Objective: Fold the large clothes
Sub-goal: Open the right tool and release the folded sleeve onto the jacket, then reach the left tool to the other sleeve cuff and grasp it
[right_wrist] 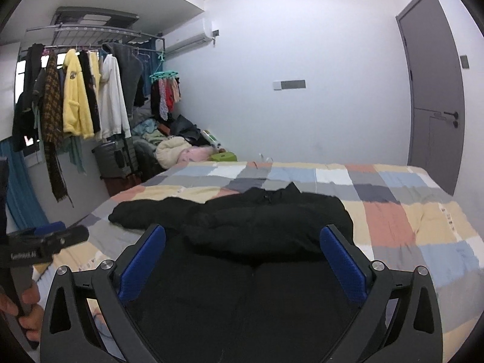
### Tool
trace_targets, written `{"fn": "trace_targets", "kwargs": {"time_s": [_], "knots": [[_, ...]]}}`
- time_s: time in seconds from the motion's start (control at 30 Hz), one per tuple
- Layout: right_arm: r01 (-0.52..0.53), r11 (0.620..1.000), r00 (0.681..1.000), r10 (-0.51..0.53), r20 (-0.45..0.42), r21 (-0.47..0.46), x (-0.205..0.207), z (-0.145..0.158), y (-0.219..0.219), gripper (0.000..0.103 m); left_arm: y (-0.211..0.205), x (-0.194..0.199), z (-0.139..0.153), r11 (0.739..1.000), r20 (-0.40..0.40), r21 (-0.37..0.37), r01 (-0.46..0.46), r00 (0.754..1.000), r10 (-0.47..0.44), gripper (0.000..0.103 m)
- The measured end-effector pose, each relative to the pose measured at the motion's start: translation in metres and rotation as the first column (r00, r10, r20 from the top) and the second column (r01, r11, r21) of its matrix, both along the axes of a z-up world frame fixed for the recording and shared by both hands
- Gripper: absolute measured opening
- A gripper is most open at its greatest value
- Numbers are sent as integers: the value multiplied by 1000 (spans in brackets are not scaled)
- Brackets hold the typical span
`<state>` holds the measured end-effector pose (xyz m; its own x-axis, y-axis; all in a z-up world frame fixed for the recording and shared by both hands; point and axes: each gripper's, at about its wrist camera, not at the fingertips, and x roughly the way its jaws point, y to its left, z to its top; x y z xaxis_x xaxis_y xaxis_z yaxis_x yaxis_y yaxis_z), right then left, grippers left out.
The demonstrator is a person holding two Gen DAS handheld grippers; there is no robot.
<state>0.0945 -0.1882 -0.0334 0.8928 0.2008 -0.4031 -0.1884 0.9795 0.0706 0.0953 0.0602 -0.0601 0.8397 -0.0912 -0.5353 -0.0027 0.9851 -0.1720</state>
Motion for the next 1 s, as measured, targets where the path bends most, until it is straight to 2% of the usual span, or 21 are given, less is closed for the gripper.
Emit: {"fn": "trace_targets", "kwargs": {"time_s": [0.13,0.27,0.43,0.6,0.77,1.0], "knots": [[-4,1000,1000,4,19,3,-11,-16,-3,103,1,0,-1,1000,7,3,-1,1000,1,103],[-3,1000,1000,3,-3,1,-12,-32,-6,103,6,0,0,1000,17,-4,-1,1000,1,103],[9,1000,1000,-9,3,23,-12,-34,-9,103,18,2,3,1000,27,-7,-3,1000,3,103],[31,999,999,-32,27,32,-14,-33,-10,103,47,13,10,998,35,-44,-39,999,40,103],[39,998,999,-40,27,41,-13,-32,-8,103,80,33,19,997,41,-48,-65,997,67,103],[50,998,999,-51,18,32,-6,-30,0,103,134,66,11,992,22,-113,-57,998,60,103]]}}
